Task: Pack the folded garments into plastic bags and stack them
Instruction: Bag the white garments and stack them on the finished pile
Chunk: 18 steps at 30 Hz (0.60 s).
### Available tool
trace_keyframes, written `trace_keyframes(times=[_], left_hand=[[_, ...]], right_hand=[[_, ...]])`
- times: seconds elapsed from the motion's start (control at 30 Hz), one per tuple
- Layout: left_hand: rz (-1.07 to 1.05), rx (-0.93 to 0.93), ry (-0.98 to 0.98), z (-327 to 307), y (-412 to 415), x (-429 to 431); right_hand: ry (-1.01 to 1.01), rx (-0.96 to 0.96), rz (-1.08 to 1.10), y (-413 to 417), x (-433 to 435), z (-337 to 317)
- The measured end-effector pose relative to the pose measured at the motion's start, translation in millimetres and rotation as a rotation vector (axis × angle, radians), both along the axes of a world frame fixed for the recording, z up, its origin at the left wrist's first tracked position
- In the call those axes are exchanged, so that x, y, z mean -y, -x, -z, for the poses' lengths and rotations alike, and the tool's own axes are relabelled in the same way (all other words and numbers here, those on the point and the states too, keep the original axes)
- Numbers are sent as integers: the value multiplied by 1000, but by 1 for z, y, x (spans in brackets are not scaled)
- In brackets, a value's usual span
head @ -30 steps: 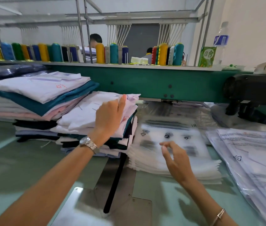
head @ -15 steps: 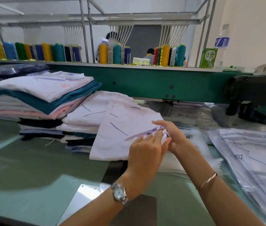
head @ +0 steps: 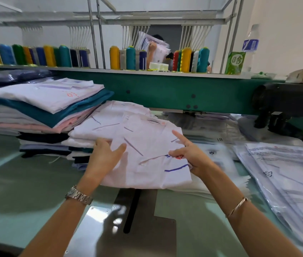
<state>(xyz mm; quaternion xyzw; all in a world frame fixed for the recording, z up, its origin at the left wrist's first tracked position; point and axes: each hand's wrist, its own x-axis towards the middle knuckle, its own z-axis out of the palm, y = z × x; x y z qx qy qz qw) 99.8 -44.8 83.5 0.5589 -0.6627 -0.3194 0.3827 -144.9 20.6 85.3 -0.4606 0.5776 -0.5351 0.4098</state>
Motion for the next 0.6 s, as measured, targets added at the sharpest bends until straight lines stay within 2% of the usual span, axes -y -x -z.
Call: trace_keyframes(times=[0.1,0.17,0.23,0.4,0.6], left_hand=[[100,-162,-115,0,-4,2],[172,-183,-145,0,-2,-2],[230,-166,-84,-2,5,-9],[274,178,242,-6,38,-39],[331,389,365,-5,88,-68]], right_hand=[[22,-50,-32,0,-4,1],[10,-86,-18,3,-8,1],[-19,-131,10,7,-10,-1],[-66,-296,70,10,-21,-15],[20,-451,106,16,-40,-24]])
